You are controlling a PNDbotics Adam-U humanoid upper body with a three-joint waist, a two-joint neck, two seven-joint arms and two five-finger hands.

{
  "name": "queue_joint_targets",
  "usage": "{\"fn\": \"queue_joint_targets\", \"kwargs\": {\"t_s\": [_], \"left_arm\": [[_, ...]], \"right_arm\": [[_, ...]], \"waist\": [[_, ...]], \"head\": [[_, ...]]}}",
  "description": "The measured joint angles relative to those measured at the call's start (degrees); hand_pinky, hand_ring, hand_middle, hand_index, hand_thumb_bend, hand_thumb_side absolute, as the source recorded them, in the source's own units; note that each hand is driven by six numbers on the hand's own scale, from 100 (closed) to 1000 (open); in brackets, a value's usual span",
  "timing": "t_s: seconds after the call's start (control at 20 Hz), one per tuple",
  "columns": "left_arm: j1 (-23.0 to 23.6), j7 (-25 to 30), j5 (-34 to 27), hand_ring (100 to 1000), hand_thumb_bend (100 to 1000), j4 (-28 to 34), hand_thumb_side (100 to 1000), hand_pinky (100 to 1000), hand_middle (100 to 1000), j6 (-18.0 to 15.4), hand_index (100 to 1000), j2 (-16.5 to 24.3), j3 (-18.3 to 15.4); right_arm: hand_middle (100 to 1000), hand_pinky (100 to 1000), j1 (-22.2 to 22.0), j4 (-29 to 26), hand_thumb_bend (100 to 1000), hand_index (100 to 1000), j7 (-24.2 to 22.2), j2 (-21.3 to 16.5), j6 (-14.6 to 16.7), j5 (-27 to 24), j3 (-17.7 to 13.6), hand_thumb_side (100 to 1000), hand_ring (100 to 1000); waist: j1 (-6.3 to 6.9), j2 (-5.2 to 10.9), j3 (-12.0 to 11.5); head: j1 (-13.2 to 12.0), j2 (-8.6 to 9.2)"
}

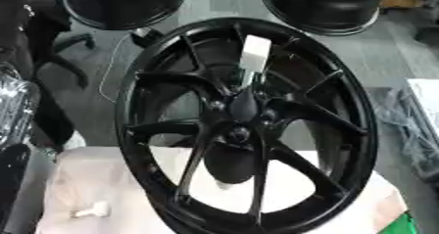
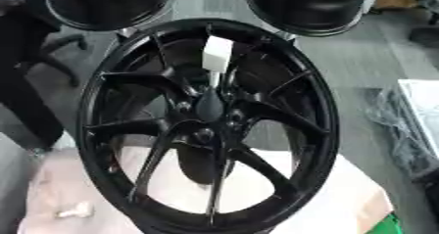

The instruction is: Pull the pin out of the wheel hub.

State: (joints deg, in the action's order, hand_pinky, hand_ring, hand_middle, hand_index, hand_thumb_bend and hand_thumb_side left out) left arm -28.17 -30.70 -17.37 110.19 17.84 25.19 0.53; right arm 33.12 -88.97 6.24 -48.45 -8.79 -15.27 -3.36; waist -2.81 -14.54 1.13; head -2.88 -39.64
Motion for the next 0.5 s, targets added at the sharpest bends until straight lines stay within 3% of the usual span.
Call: {"fn": "queue_joint_targets", "kwargs": {"t_s": [0.15,0.2,0.25,0.35,0.5], "left_arm": [[-0.05,0.06,0.10,751,342,0.02,563,693,672,-0.02,649,-0.06,0.01],[-0.09,0.08,0.20,751,343,0.03,561,693,673,-0.03,650,-0.13,0.02],[-0.10,0.13,0.26,751,341,0.04,564,693,673,-0.05,650,-0.30,0.02],[-0.12,0.28,0.38,751,342,0.06,564,693,673,-0.09,650,-0.55,0.04],[-0.27,0.39,0.72,751,343,0.12,564,694,673,-0.17,650,-0.61,0.05]], "right_arm": [[736,760,3.09,-2.97,100,743,0.40,5.30,-0.38,-2.14,0.75,540,622],[735,760,4.13,-3.64,100,743,0.56,7.45,-0.54,-2.48,0.92,476,621],[735,760,5.00,-4.18,100,742,0.65,9.48,-0.68,-2.66,0.96,514,621],[728,758,6.24,-4.87,100,736,0.61,13.21,-1.05,-2.67,1.22,460,617],[722,756,7.10,-5.68,100,732,0.26,17.95,-1.50,-2.39,1.49,475,611]], "waist": [[0.26,0.00,-0.16],[0.38,0.00,-0.25],[0.50,0.00,-0.40],[0.65,0.00,-0.50],[0.93,0.00,-0.97]], "head": [[0.00,0.02],[0.00,0.02],[0.00,0.03],[0.01,0.04],[0.05,0.05]]}}
